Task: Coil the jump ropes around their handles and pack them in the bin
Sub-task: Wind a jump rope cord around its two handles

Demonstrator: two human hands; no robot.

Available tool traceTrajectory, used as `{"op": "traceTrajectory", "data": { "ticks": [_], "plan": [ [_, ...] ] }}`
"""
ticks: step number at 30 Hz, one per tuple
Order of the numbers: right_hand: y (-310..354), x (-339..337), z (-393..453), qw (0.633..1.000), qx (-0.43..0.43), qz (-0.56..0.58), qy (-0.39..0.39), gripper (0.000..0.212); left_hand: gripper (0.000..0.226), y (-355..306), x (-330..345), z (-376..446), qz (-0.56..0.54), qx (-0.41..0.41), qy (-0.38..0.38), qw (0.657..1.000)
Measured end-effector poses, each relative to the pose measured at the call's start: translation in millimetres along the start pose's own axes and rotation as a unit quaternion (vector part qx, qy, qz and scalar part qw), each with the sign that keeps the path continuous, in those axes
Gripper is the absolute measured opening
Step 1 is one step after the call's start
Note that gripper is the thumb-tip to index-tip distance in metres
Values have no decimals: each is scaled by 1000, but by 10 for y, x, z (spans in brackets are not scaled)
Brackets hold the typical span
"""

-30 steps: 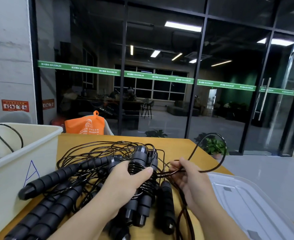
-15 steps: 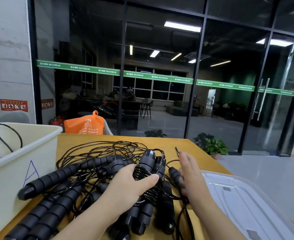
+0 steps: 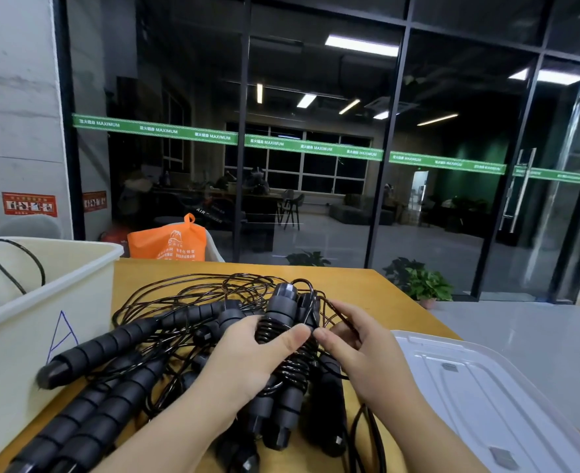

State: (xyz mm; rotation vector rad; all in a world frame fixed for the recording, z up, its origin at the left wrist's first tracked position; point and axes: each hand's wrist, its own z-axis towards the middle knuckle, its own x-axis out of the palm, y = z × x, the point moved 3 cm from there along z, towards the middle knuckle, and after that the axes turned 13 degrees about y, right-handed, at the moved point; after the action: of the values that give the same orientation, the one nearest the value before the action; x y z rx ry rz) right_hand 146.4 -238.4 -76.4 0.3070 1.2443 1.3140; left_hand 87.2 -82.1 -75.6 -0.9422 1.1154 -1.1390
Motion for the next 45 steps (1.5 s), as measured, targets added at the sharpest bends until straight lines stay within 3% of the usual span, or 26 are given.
{"op": "traceTrajectory", "data": {
  "ticks": [3, 8, 18, 24, 29, 35, 40, 45],
  "plan": [
    [41, -14, -17, 999, -7, -43, -8, 43, 55, 8, -17, 6, 33, -9, -27, 999],
    [147, -41, -48, 996, -18, -76, -33, 42, 38, 25, -7, 20, 34, -20, -52, 998],
    [259, -95, -101, 988, -32, -146, -39, 28, 31, -59, 39, -41, 68, 9, -81, 994],
    [300, -3, -136, 992, -61, -108, -34, 24, 23, -63, 49, -59, 109, 33, -91, 989],
    [175, 34, -83, 995, -94, 19, -41, 27, 20, -83, 36, -73, 87, 39, -91, 991],
    [129, 131, -123, 963, -224, 5, -149, 29, 19, -109, 28, -66, 38, 46, -45, 997],
    [153, 151, -116, 960, -251, -17, -126, 30, 20, -101, 17, -66, -17, 27, -26, 999],
    [162, 123, -91, 968, -212, -42, -128, 34, 23, -103, 10, -61, -8, 14, -47, 999]
  ]
}}
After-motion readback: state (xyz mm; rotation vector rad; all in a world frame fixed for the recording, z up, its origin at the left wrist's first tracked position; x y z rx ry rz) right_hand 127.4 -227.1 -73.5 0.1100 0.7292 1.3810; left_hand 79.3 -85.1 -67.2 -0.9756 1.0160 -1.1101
